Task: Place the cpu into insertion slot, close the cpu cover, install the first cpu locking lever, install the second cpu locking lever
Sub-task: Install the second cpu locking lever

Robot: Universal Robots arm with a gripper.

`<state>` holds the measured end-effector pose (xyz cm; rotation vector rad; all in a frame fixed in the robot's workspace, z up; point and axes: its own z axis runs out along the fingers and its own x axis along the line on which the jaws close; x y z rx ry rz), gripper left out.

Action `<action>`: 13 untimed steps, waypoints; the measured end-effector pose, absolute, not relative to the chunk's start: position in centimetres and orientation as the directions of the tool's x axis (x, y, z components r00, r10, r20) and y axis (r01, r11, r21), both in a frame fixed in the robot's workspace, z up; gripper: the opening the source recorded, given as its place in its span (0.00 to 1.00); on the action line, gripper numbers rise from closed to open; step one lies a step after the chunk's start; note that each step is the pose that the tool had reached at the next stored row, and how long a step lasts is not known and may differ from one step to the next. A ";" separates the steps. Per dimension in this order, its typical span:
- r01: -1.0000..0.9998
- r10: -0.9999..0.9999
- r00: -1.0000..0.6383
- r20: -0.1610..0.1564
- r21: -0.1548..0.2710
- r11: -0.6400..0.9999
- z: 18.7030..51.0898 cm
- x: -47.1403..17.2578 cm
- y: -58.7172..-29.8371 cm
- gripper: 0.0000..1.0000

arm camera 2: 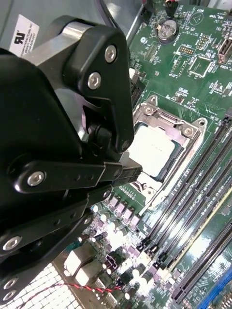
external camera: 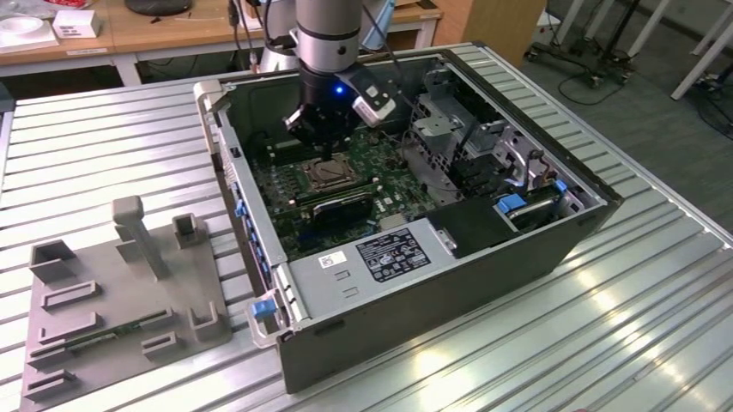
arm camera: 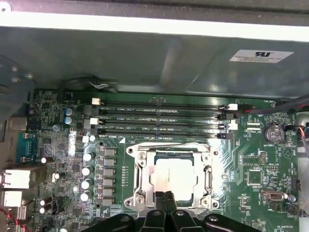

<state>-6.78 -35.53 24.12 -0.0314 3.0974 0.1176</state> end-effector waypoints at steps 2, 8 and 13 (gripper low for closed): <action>-0.022 -0.019 -0.999 -0.042 0.075 0.997 24.1 -6.8 -35.7 0.11; -0.022 -0.019 -0.999 -0.042 0.075 0.997 24.1 -6.8 -36.7 0.11; -0.022 -0.019 -0.999 -0.042 0.075 0.997 24.1 -6.8 -37.3 0.11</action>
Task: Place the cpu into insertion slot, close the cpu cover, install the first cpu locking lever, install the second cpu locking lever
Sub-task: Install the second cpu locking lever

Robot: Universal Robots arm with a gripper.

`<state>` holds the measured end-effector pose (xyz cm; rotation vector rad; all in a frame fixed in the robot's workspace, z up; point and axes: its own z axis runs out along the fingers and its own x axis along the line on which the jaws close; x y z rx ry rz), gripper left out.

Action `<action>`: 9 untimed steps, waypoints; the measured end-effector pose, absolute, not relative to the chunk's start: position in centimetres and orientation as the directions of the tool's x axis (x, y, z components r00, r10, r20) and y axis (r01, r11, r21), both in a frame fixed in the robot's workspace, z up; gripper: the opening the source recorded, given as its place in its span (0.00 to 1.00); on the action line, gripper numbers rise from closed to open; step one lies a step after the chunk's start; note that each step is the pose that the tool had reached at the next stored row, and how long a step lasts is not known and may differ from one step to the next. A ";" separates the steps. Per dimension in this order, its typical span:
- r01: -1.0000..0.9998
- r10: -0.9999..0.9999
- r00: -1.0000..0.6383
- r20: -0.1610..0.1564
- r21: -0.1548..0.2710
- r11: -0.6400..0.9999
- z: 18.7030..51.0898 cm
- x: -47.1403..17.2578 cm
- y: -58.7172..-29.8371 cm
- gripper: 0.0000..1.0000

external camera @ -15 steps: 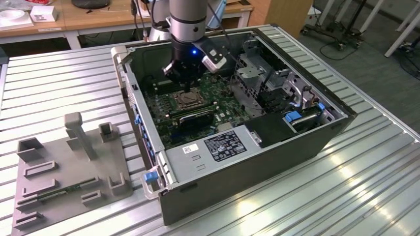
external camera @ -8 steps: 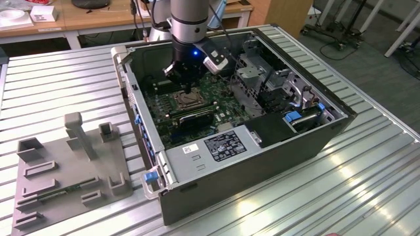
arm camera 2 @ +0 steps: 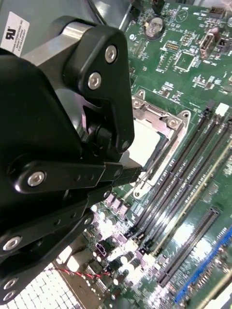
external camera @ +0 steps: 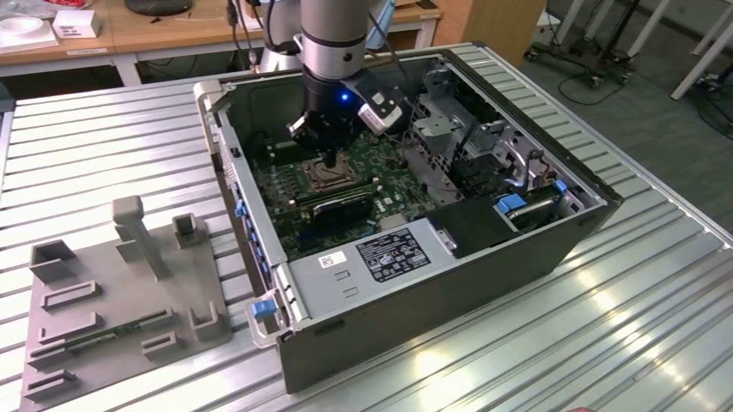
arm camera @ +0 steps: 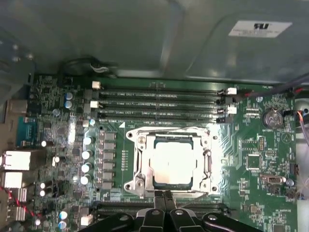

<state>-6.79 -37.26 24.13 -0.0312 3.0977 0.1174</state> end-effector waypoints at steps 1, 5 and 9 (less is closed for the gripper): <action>-0.022 -0.019 -0.999 -0.042 0.075 0.997 24.1 -6.8 -37.4 0.11; -0.022 -0.018 -0.999 -0.042 0.075 0.997 24.1 -6.8 -37.7 0.11; -0.022 -0.019 -0.999 -0.042 0.075 0.997 24.1 -6.8 -37.8 0.11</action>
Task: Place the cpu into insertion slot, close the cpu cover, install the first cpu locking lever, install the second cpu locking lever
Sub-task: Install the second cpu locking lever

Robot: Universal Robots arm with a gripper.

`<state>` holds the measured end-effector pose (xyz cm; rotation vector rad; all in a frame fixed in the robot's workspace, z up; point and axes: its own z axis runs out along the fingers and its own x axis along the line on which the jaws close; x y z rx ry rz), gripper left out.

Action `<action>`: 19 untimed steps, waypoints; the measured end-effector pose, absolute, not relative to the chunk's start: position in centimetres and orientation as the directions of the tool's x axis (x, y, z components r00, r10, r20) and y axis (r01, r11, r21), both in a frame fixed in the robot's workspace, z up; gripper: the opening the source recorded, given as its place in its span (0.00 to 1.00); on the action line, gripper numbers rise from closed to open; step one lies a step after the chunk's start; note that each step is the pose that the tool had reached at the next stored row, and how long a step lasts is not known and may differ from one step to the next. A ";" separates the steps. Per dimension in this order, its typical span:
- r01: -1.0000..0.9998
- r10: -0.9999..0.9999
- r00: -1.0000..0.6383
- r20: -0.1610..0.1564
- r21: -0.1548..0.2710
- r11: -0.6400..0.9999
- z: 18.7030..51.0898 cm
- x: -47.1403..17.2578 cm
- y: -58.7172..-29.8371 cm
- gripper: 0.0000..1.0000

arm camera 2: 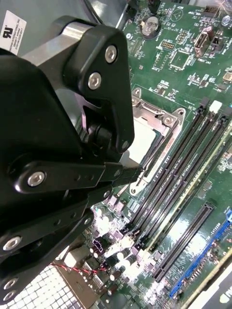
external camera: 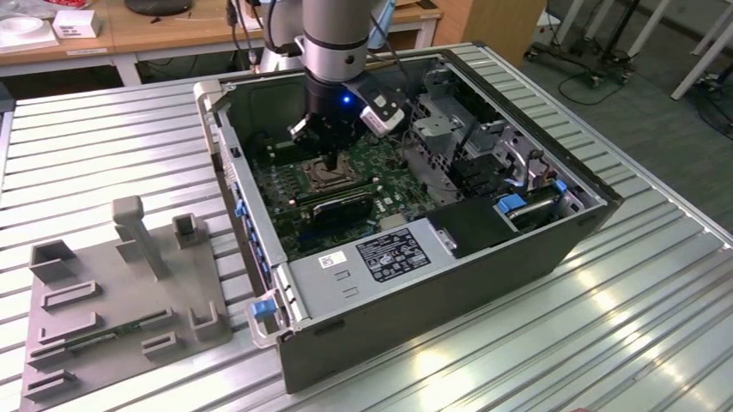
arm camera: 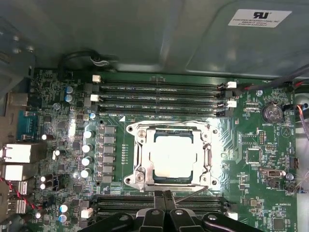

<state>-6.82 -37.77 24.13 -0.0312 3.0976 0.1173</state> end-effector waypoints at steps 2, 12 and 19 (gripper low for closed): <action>-0.022 -0.019 -0.999 -0.043 0.075 0.997 24.1 -7.0 -37.8 0.11; -0.023 -0.020 -0.999 -0.047 0.075 0.997 24.1 -8.0 -38.3 0.11; -0.023 -0.020 -0.999 -0.047 0.075 0.997 23.8 -8.3 -38.3 0.11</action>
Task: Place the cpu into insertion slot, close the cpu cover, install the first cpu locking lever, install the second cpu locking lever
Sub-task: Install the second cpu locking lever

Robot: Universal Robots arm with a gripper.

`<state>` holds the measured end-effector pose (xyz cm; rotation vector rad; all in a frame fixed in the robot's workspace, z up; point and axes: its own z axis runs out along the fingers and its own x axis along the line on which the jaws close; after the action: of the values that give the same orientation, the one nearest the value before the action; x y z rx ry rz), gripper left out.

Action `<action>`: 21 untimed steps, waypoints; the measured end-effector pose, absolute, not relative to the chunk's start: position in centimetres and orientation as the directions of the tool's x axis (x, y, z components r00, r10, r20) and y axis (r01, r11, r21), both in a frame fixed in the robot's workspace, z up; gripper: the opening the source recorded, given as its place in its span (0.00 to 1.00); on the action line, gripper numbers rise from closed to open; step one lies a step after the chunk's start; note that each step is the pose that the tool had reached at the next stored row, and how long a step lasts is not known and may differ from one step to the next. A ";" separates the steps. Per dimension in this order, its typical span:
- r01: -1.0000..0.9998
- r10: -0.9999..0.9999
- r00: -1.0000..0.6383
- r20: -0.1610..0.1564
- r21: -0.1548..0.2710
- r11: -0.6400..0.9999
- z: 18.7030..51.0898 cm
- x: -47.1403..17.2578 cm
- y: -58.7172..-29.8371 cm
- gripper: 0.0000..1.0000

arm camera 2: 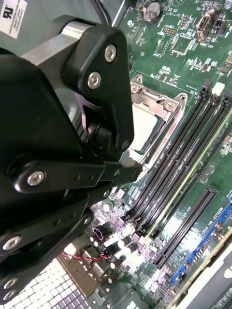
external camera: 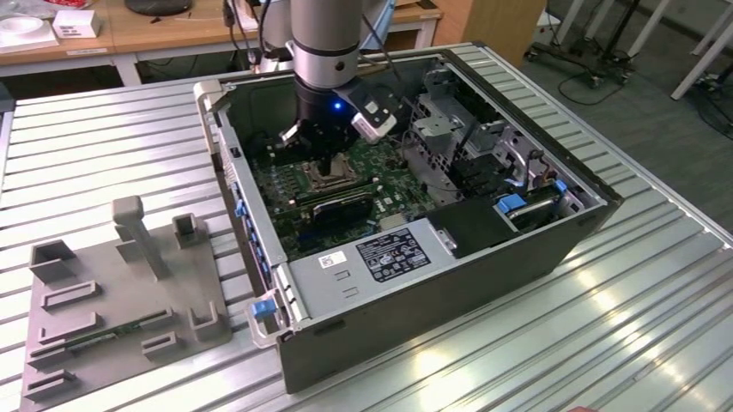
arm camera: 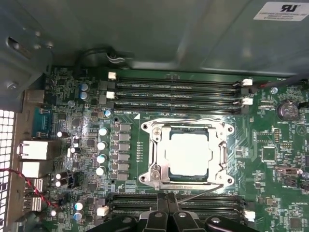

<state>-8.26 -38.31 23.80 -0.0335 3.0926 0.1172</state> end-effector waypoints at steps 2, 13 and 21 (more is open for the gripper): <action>-0.023 -0.020 -0.999 -0.047 0.075 0.997 23.6 -8.4 -38.3 0.11; -0.025 -0.021 -0.999 -0.047 0.070 0.997 22.4 -9.0 -38.3 0.11; -0.026 -0.023 -0.999 -0.046 0.050 0.998 21.5 -9.2 -38.3 0.11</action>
<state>-9.16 -38.31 21.53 -0.0378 3.0947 0.0776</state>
